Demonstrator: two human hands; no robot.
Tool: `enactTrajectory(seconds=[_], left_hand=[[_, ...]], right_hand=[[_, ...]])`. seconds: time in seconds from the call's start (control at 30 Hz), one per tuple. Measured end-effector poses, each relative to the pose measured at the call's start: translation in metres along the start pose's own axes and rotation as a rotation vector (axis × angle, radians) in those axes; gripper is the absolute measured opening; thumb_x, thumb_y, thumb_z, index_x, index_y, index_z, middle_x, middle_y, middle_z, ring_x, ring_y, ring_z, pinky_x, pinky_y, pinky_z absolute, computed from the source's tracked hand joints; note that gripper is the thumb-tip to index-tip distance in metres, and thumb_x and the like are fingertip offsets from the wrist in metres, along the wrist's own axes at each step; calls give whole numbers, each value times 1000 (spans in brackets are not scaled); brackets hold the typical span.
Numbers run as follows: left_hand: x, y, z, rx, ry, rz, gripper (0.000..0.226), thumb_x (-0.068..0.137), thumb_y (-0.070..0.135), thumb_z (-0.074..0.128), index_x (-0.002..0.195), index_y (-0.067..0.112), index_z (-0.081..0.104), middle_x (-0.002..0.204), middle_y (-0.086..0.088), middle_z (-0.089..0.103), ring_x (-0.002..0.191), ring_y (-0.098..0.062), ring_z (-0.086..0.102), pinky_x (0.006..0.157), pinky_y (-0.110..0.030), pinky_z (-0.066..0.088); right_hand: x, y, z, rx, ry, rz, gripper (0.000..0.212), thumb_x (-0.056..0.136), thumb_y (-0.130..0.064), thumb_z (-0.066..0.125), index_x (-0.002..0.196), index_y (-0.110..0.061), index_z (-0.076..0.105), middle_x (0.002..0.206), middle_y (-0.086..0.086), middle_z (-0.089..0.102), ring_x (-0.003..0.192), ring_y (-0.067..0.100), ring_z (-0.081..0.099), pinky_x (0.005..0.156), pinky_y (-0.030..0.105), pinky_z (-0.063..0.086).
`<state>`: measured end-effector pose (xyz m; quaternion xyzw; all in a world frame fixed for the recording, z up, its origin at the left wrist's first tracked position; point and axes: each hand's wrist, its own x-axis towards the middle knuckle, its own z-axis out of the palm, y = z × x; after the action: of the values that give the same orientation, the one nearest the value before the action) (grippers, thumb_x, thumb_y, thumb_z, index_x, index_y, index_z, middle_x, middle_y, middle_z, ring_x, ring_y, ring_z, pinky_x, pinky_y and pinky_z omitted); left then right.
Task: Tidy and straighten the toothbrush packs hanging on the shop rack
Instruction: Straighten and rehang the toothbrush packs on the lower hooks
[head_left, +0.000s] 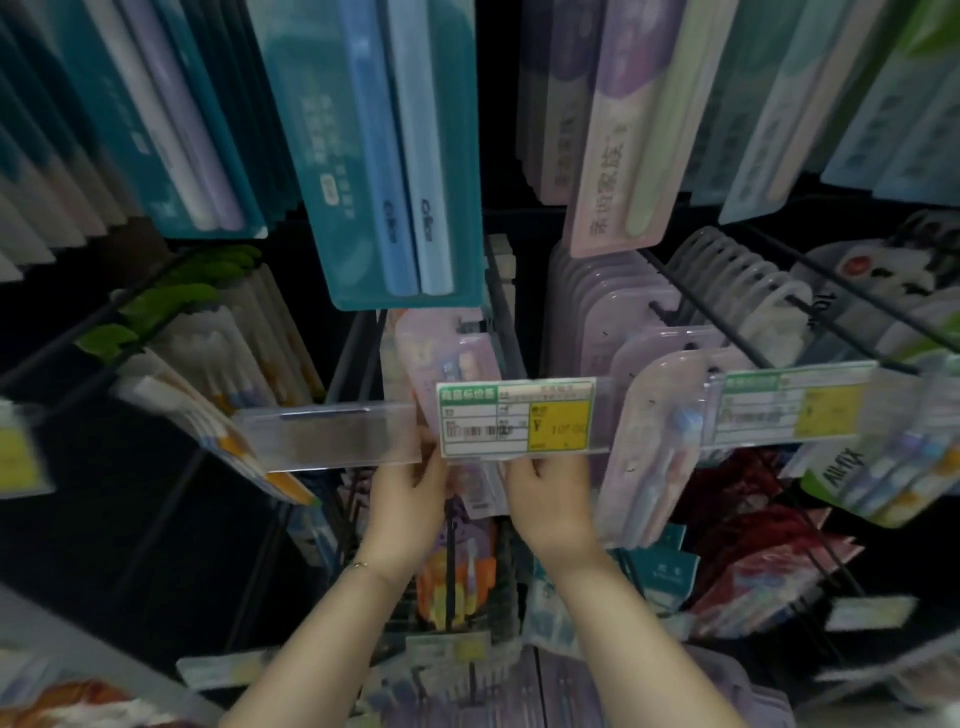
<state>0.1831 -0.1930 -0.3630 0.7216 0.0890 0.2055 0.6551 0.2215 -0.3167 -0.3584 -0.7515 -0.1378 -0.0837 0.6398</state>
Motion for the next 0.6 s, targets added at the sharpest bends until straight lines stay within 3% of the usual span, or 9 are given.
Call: enactTrajectory(seconds=[0.07, 0.17, 0.3, 0.4, 0.6], left_hand=[[-15, -7, -8, 44, 3, 47, 19, 99, 23, 54, 106, 12, 68, 97, 4, 75, 93, -11, 70, 77, -26, 56], [-39, -13, -12, 41, -10, 64, 24, 99, 30, 56, 94, 7, 62, 83, -14, 66, 75, -30, 64, 66, -46, 52], [-74, -9, -5, 68, -48, 46, 14, 94, 28, 54, 87, 17, 59, 71, -13, 61, 59, -23, 61, 58, -34, 52], [-94, -6, 6, 112, -90, 51, 14, 95, 28, 55, 83, 33, 60, 69, -3, 61, 60, -20, 61, 59, -34, 52], [-115, 0, 32, 96, -152, 53, 11, 96, 40, 58, 91, 31, 62, 73, 2, 63, 63, -17, 61, 62, -46, 52]], right_hand=[[-10, -1, -3, -8, -49, -52, 22, 99, -14, 53, 112, -26, 68, 110, -10, 70, 106, -2, 62, 91, 20, 49], [-30, -2, -12, -13, -66, -51, 13, 99, -27, 54, 100, -31, 67, 96, -8, 70, 92, 6, 66, 81, 34, 56], [-60, -2, -32, -69, -40, -78, 26, 96, -45, 51, 86, -25, 64, 73, -7, 65, 65, 11, 62, 56, 28, 47], [-75, 1, -53, -66, 2, -105, 28, 95, -48, 52, 81, -26, 63, 71, -9, 64, 64, 10, 62, 56, 25, 46], [-87, -1, -93, -73, 25, -77, 27, 94, -41, 54, 76, -22, 63, 65, -7, 63, 58, 12, 59, 53, 35, 47]])
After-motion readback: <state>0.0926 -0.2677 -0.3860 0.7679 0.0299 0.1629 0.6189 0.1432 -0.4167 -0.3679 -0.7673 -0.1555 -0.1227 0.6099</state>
